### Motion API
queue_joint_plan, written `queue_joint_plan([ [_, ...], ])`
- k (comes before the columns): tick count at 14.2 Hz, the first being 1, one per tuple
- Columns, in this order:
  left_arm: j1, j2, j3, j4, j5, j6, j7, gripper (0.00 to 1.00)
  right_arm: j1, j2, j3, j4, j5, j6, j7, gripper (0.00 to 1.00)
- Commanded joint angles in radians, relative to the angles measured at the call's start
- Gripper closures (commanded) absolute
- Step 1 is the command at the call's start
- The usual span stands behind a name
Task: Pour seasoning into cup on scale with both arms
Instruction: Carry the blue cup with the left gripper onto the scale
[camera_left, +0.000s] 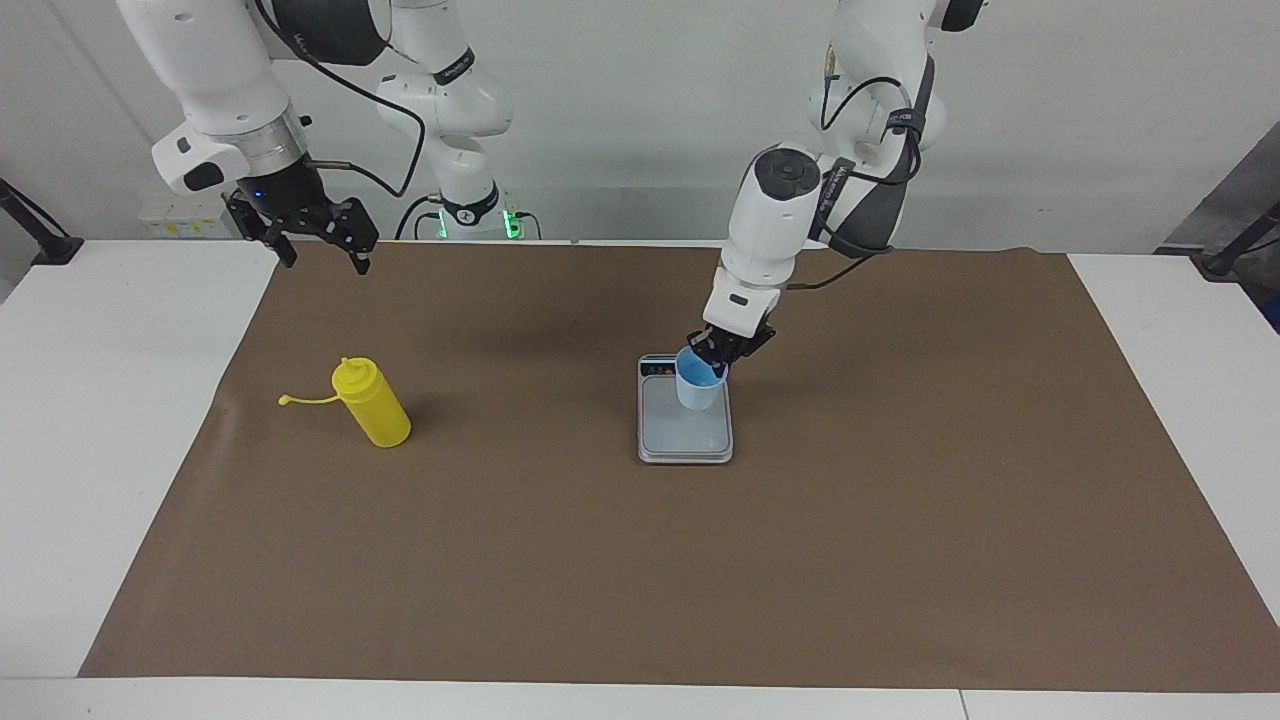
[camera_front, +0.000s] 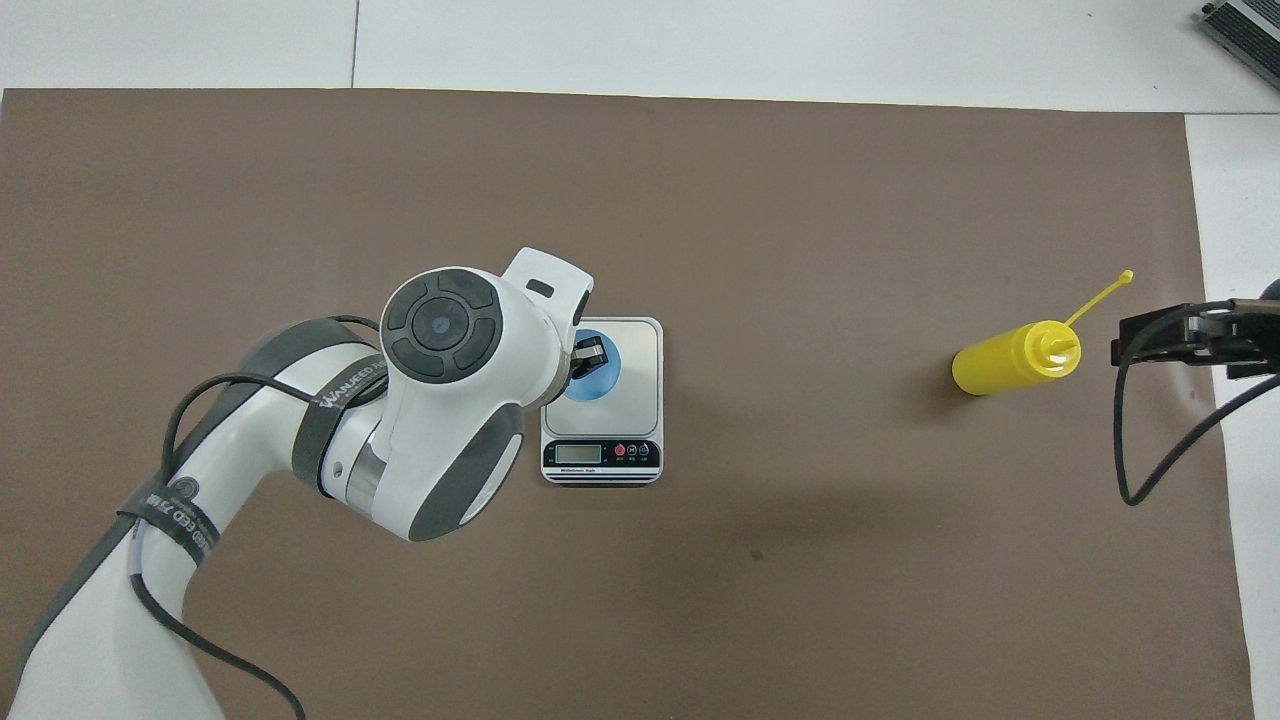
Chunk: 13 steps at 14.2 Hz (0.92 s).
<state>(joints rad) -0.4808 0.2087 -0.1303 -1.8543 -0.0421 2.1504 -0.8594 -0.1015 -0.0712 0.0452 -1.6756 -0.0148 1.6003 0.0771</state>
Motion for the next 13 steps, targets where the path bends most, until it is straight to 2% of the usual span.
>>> queue_joint_plan([
  [1, -0.042, 0.043, 0.02, 0.017, 0.03, 0.026, -0.039, 1.0, -0.006, -0.021, 0.008, -0.024, 0.018, 0.036, -0.014, 0.0],
  [6, -0.05, 0.08, 0.018, 0.038, 0.054, 0.048, -0.047, 1.0, -0.004, -0.019, 0.018, -0.012, 0.018, 0.011, -0.008, 0.0],
  [10, -0.05, 0.08, 0.018, 0.034, 0.061, 0.051, -0.047, 1.0, -0.015, -0.033, 0.01, -0.015, 0.019, -0.032, -0.01, 0.0],
  [11, -0.05, 0.08, 0.018, 0.034, 0.061, 0.051, -0.047, 0.91, -0.017, -0.045, 0.007, -0.024, 0.021, -0.055, -0.008, 0.0],
  [12, -0.05, 0.08, 0.018, 0.034, 0.062, 0.051, -0.046, 0.26, -0.015, -0.047, 0.007, -0.027, 0.021, -0.056, -0.007, 0.0],
  [13, -0.048, 0.081, 0.018, 0.035, 0.08, 0.049, -0.044, 0.0, -0.015, -0.047, 0.007, -0.027, 0.021, -0.053, -0.002, 0.0],
])
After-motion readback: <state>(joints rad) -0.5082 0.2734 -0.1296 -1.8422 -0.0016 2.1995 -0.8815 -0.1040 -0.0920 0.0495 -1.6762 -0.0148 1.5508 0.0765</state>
